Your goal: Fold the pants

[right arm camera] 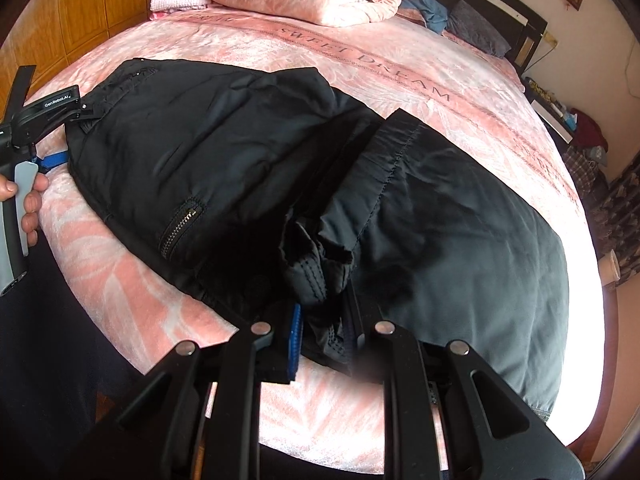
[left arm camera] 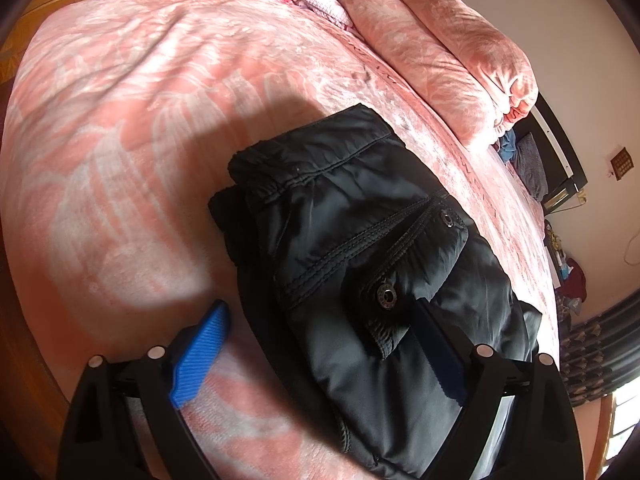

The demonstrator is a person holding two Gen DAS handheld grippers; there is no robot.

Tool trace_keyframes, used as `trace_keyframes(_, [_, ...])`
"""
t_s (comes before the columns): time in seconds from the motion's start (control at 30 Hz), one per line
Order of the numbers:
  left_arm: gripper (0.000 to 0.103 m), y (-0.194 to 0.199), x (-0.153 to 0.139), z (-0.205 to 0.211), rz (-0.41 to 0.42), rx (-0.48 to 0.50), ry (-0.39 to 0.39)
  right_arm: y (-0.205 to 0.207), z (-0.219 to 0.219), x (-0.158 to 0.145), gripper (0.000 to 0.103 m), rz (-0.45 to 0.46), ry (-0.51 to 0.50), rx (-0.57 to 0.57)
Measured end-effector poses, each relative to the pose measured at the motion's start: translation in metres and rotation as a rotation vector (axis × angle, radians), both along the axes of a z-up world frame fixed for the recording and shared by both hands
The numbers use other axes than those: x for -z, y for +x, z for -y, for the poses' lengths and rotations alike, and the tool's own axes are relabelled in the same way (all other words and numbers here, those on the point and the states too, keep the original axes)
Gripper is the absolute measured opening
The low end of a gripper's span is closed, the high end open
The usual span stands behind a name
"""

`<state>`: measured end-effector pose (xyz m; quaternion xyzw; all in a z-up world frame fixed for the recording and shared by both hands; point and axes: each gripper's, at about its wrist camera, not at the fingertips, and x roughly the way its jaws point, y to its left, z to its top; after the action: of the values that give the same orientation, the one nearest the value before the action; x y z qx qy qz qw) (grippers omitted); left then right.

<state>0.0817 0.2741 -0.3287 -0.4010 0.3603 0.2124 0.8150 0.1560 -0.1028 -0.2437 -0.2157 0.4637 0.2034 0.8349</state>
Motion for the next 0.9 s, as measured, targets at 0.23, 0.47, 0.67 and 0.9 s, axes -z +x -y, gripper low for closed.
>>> trace_keyframes(0.23, [0.093, 0.001, 0.0, 0.0, -0.003, 0.002, 0.001, 0.001, 0.001, 0.009, 0.021, -0.026, 0.006, -0.013])
trace_keyframes(0.47, [0.093, 0.0, -0.001, 0.001, 0.001, 0.005, -0.002, 0.012, 0.009, 0.005, 0.081, -0.236, 0.182, -0.035])
trace_keyframes(0.67, [0.093, -0.003, 0.0, 0.0, 0.014, 0.004, -0.015, 0.008, 0.013, -0.026, 0.068, -0.184, 0.214, 0.014])
trace_keyframes(0.9, [0.094, -0.005, 0.002, -0.001, 0.026, 0.01, -0.023, 0.039, 0.028, -0.008, 0.059, -0.298, 0.187, 0.133])
